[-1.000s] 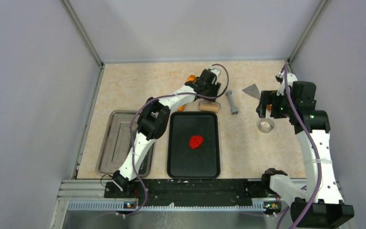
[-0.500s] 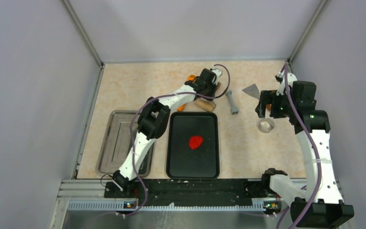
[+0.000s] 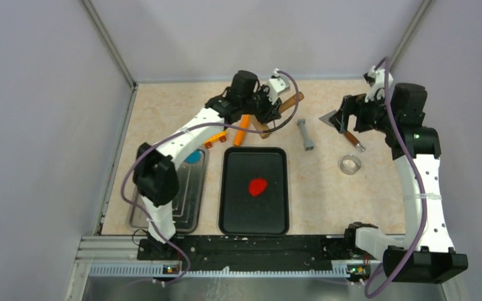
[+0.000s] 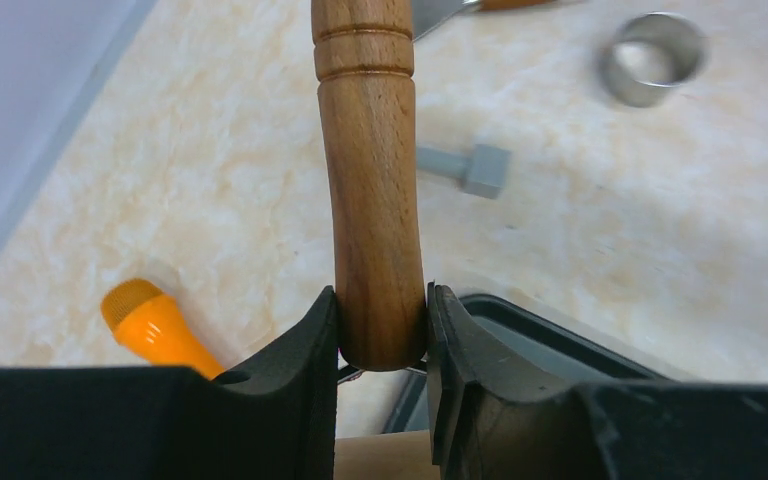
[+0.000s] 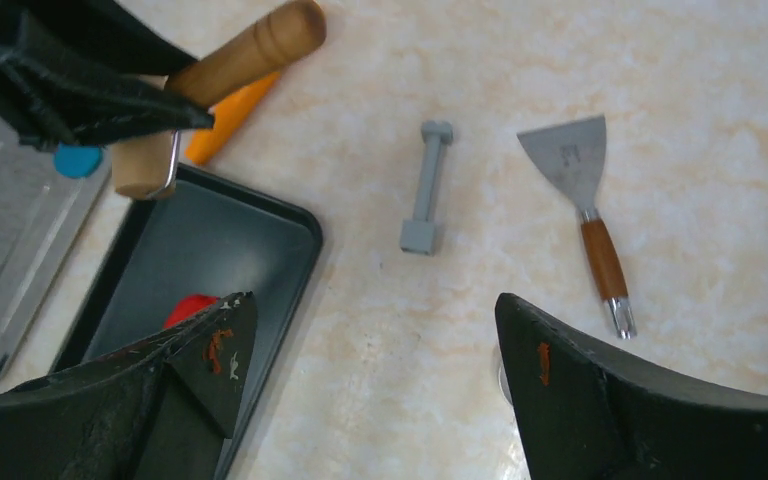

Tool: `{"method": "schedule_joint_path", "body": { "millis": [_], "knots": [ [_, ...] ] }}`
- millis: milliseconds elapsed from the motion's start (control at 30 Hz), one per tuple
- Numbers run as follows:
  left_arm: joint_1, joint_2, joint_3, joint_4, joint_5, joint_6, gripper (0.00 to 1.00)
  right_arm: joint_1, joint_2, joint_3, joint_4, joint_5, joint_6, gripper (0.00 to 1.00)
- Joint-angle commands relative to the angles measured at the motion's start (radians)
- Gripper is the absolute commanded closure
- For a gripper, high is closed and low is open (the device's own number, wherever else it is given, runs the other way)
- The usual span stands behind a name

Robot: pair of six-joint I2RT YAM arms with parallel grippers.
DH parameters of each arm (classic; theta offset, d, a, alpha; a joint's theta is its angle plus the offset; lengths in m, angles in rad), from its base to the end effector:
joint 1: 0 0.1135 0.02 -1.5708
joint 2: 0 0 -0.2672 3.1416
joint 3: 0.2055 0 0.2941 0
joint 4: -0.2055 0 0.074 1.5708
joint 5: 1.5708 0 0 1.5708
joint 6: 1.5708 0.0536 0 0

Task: Roll out the dumpling wrappers from the dough

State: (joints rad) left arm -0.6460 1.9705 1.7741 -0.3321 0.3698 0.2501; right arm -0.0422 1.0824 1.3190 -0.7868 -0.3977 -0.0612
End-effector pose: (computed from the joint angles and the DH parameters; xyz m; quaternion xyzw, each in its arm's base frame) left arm 0.4077 -0.3316 0.2998 0.4518 0.7287 -0.2526 0.4485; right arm 0.2663 0.0095 0.4108 -0.1046 0.8544 0.1474 0.4871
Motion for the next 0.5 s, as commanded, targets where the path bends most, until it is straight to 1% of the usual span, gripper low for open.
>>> {"method": "schedule_joint_path", "body": {
  "millis": [0,100,133,200,300,400,467],
  "knots": [
    [-0.007,-0.246,-0.138,0.009,0.263,0.138,1.00,-0.004,0.053,0.142,0.051,-0.211,0.020,0.09],
    [-0.015,-0.334,-0.237,0.034,0.288,0.130,1.00,-0.004,0.153,0.199,-0.026,-0.397,0.087,0.10],
    [-0.023,-0.354,-0.263,0.032,0.286,0.137,1.00,-0.004,0.179,0.195,-0.031,-0.454,0.114,0.11],
    [-0.036,-0.389,-0.312,0.025,0.272,0.161,1.00,-0.003,0.189,0.158,0.000,-0.513,0.167,0.12],
    [-0.043,-0.434,-0.394,0.004,0.233,0.147,1.00,-0.001,0.167,0.053,0.052,-0.470,0.200,0.15],
    [-0.041,-0.501,-0.480,-0.101,0.189,0.141,1.00,0.006,0.154,-0.060,0.074,-0.410,0.198,0.26],
    [-0.039,-0.566,-0.582,-0.124,0.144,0.147,1.00,0.034,0.170,-0.105,0.080,-0.392,0.193,0.29]
  ]
}}
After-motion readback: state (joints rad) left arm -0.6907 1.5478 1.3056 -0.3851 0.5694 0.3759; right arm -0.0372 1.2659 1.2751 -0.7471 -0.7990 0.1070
